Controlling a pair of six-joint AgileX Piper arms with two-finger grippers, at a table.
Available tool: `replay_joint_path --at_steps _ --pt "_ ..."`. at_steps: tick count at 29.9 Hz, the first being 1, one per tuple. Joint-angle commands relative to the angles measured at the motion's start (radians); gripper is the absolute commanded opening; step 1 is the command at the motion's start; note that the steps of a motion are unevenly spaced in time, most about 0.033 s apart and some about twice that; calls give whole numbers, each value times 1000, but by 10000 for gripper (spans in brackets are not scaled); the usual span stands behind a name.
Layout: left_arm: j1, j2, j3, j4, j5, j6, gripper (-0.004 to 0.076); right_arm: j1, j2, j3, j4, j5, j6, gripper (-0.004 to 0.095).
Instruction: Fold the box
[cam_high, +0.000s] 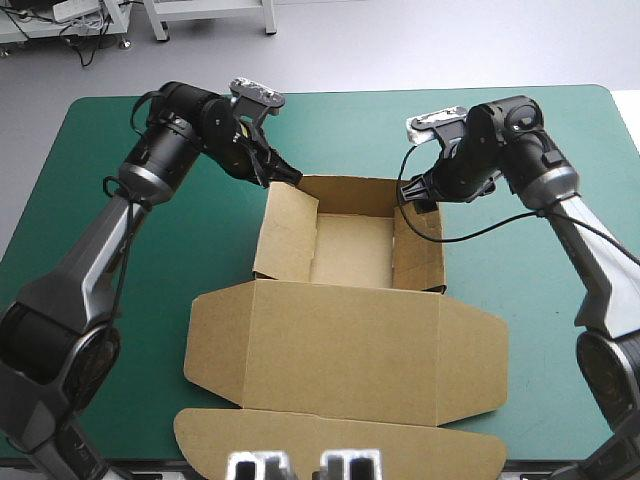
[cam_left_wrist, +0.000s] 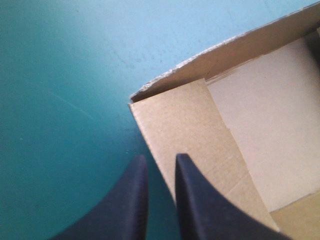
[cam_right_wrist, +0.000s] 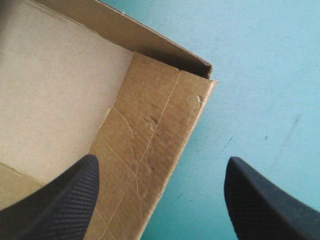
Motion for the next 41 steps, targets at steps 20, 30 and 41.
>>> replay_joint_path --at_steps 20,30,41 --pt "-1 -722 737 143 22 -56 -5 -1 -98 214 49 -77 -3 656" --pt "-1 -753 876 139 -9 -91 -5 -1 23 226 111 -107 -43 649" --pt "-1 -753 876 70 -1 -102 -5 -1 44 222 104 -118 -114 33"
